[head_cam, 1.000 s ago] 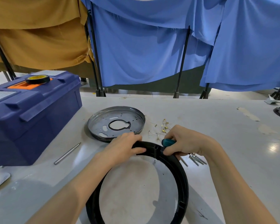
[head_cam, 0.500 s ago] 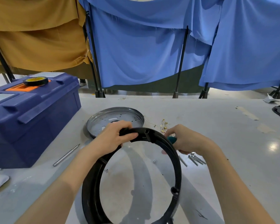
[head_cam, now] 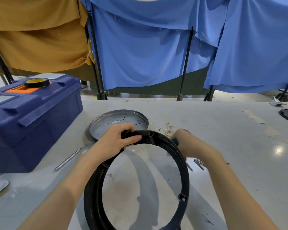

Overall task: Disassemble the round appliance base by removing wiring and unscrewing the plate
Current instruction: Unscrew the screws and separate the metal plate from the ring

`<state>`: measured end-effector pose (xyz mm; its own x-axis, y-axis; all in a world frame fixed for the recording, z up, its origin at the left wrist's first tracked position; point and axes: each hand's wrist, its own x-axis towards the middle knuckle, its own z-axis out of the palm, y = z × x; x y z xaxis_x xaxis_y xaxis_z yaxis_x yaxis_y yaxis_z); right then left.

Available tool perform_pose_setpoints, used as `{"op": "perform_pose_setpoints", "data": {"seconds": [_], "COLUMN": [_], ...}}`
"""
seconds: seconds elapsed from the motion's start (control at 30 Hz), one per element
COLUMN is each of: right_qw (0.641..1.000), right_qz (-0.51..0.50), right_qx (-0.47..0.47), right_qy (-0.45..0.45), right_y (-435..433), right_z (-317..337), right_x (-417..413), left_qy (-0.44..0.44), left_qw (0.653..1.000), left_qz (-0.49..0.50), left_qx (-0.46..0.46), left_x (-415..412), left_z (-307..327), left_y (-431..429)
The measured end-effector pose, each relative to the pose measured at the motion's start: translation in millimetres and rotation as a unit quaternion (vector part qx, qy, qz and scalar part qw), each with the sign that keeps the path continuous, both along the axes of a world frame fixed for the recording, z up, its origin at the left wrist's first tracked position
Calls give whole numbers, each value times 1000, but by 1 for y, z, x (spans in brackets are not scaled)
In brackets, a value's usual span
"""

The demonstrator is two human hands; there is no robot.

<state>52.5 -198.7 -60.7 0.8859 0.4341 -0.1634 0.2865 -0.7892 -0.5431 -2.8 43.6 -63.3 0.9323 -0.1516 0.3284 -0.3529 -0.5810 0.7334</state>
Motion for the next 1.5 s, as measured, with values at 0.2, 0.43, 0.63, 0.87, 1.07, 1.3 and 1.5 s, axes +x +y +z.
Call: {"op": "perform_pose_setpoints", "data": {"seconds": [0.2, 0.43, 0.63, 0.87, 1.07, 1.3, 1.5], "right_qw": [991, 977, 981, 997, 979, 967, 969], "right_qz": [-130, -179, -172, 23, 139, 193, 216], "right_qx": [-31, -93, -83, 78, 91, 95, 94], "right_qy": [24, 64, 36, 18, 121, 139, -77], "right_y": [-65, -80, -84, -5, 34, 80, 122], "right_z": [8, -7, 10, 21, -5, -24, -42], "right_x": [16, 21, 16, -11, -19, -29, -42], "left_qy": [-13, -6, -10, -34, -22, -60, -62], "left_qw": [999, 997, 998, 996, 996, 991, 991], "left_qz": [35, 39, 32, 47, 60, 78, 97], "left_qx": [36, 61, 46, -62, -65, -94, -66], "left_x": [1, 4, 3, 0, -14, -20, -20], "left_z": [-6, -8, -7, -4, -8, -6, -6], "left_y": [1, -4, -3, 2, 26, 36, 39]}}
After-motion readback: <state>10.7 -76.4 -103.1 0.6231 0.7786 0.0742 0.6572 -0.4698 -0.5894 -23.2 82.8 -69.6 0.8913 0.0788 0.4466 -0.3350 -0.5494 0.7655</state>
